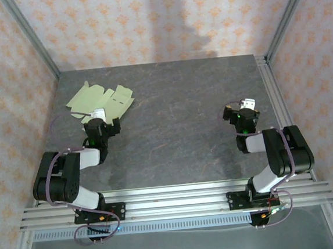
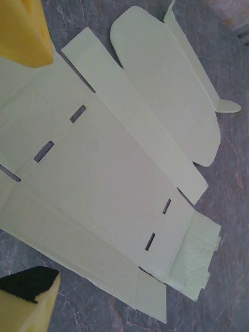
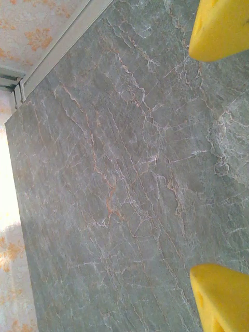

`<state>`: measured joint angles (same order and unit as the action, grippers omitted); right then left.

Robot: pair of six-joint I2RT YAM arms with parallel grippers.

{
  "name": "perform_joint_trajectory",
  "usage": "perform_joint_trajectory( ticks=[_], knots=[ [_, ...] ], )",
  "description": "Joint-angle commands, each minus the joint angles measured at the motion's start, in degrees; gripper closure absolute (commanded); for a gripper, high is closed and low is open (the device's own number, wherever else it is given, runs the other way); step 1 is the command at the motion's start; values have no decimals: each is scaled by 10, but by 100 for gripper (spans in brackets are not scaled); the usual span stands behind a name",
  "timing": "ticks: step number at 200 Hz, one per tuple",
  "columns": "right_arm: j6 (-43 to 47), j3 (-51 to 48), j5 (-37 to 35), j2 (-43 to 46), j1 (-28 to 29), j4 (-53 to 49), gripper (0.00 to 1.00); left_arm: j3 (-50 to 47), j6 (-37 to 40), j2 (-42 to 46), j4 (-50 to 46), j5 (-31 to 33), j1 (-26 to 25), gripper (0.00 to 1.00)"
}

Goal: Fold the paper box

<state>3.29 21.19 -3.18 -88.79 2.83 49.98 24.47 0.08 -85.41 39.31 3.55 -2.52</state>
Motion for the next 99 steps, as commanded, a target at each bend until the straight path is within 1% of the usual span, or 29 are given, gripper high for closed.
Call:
perform_joint_trajectory(
  ticks=[1, 99],
  knots=[
    [6, 10, 3, -2, -2, 17, 1, 5, 6, -1, 20, 14, 0, 0],
    [6, 8, 3, -1, -2, 19, 1, 5, 6, -1, 20, 14, 1, 0]
  ],
)
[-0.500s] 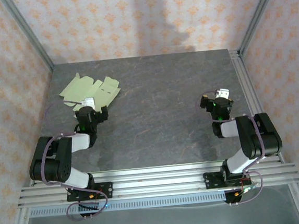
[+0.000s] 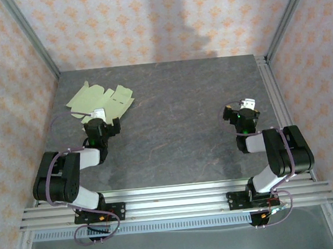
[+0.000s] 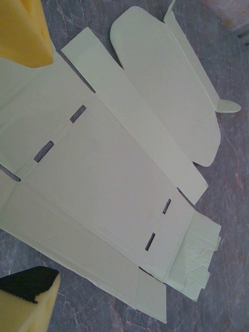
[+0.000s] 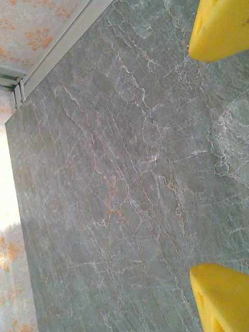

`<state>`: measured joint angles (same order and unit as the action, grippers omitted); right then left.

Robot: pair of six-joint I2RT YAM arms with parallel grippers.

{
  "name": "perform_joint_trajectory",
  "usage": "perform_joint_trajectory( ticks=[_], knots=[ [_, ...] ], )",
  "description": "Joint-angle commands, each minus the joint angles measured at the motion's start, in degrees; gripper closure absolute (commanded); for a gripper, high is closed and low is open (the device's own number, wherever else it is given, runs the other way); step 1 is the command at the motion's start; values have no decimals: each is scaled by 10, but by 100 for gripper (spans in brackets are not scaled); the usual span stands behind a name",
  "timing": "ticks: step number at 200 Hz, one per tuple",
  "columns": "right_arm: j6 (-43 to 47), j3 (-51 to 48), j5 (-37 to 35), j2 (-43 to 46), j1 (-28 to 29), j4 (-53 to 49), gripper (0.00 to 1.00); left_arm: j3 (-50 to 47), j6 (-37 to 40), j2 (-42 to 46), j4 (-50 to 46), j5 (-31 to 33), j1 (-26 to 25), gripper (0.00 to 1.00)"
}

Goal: Fold the paper box

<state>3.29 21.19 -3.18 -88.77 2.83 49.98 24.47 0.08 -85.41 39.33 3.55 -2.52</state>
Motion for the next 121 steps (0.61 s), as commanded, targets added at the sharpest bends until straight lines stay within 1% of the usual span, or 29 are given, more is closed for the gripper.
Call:
perform_joint_trajectory(
  ticks=[1, 69, 89, 105, 121],
  knots=[
    [6, 8, 3, -2, -2, 19, 1, 5, 6, -1, 20, 14, 1, 0],
    [5, 9, 4, -2, -2, 17, 1, 7, 6, -1, 18, 13, 1, 0],
    [1, 3, -10, -1, -2, 29, 1, 5, 7, 0, 22, 9, 2, 0],
    [2, -10, -5, 12, -2, 42, 1, 28, 21, 21, -39, -4, -6, 0],
    [4, -24, -7, 39, 0, 44, 1, 57, 30, 56, -115, 45, -26, 0]
  ],
)
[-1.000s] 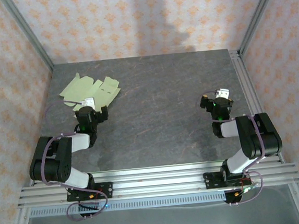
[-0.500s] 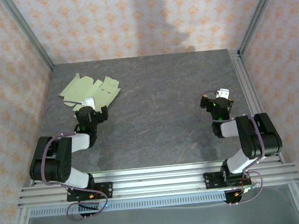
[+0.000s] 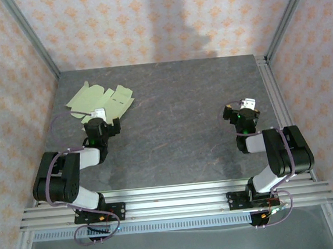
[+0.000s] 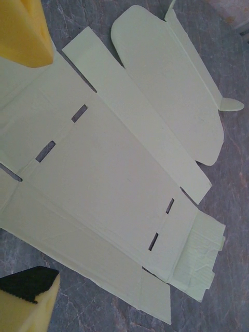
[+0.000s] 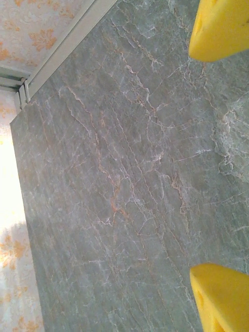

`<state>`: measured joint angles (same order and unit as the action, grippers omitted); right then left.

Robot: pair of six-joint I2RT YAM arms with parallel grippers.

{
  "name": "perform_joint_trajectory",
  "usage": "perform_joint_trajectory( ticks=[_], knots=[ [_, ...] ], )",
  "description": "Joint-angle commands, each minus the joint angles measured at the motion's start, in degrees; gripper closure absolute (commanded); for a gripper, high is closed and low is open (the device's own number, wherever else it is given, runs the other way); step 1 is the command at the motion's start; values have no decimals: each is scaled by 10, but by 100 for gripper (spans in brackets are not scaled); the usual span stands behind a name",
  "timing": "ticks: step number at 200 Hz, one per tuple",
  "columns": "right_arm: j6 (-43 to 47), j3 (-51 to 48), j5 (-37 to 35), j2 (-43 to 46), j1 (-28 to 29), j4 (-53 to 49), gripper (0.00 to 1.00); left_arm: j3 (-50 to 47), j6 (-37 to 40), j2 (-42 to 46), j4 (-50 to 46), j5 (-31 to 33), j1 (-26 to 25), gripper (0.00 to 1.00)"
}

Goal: Fold the paper box

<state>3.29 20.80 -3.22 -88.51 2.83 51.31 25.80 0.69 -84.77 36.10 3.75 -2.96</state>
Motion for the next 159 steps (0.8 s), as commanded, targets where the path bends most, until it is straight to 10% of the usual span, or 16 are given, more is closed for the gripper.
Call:
perform_joint_trajectory(
  ticks=[1, 69, 159],
  knots=[
    [5, -21, -7, 38, 0, 31, 1, 44, 24, 52, -86, 44, -23, 0],
    [-3, -3, 6, 257, 60, -214, 1, 208, 85, 68, -321, 51, -86, 0],
    [-10, 95, 68, 388, 165, -492, 1, 541, 191, -155, -711, 131, -139, 6]
  ],
)
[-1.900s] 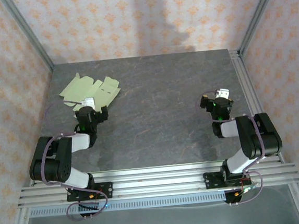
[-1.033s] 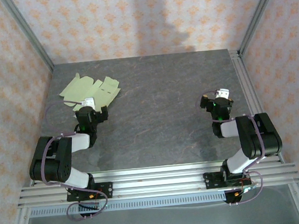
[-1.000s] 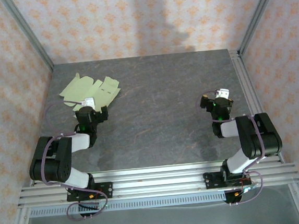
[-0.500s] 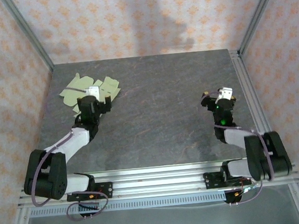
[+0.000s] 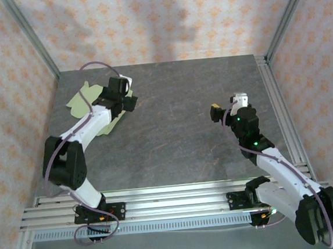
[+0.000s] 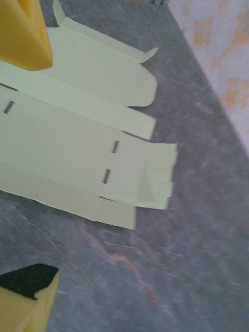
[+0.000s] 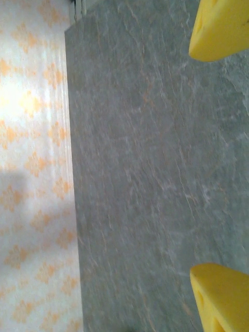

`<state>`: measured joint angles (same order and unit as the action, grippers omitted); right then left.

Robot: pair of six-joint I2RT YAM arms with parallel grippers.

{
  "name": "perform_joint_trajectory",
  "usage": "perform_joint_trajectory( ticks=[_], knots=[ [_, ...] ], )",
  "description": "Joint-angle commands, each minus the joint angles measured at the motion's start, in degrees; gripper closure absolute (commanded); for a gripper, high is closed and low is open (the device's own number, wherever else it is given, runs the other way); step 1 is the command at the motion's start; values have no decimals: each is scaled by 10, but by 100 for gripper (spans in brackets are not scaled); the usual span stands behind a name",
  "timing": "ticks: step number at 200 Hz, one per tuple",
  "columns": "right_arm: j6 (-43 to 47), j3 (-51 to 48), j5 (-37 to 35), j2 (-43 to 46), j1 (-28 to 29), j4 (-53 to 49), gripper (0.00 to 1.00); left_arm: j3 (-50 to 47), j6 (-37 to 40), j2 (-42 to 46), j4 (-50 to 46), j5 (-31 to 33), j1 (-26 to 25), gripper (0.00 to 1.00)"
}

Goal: Fold the paper box

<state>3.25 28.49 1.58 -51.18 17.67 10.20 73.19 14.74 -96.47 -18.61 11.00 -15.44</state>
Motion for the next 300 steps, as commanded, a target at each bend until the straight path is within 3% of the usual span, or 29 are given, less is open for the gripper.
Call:
perform_joint_trajectory(
  ticks=[1, 44, 140, 165, 205, 237, 300],
  knots=[
    [-11, 18, 21, 15, 17, -81, 1, 70, 51, -40, -167, 60, -15, 6],
    [-27, 9, 29, 10, 23, -67, 1, 109, 80, -102, -228, 117, -30, 15],
    [-31, -21, 9, -8, 23, -49, 1, 123, 78, -203, -242, 156, -29, 32],
    [-31, -26, 9, -5, 23, -51, 1, 135, 76, -221, -249, 174, -29, 41],
    [-36, -36, 2, 2, 23, -55, 1, 153, 65, -242, -256, 176, -29, 64],
    [-42, -36, -1, 11, 22, -60, 1, 157, 55, -243, -254, 172, -29, 71],
    [-43, -34, -3, 19, 22, -69, 1, 156, 50, -259, -254, 172, -29, 74]
  ],
)
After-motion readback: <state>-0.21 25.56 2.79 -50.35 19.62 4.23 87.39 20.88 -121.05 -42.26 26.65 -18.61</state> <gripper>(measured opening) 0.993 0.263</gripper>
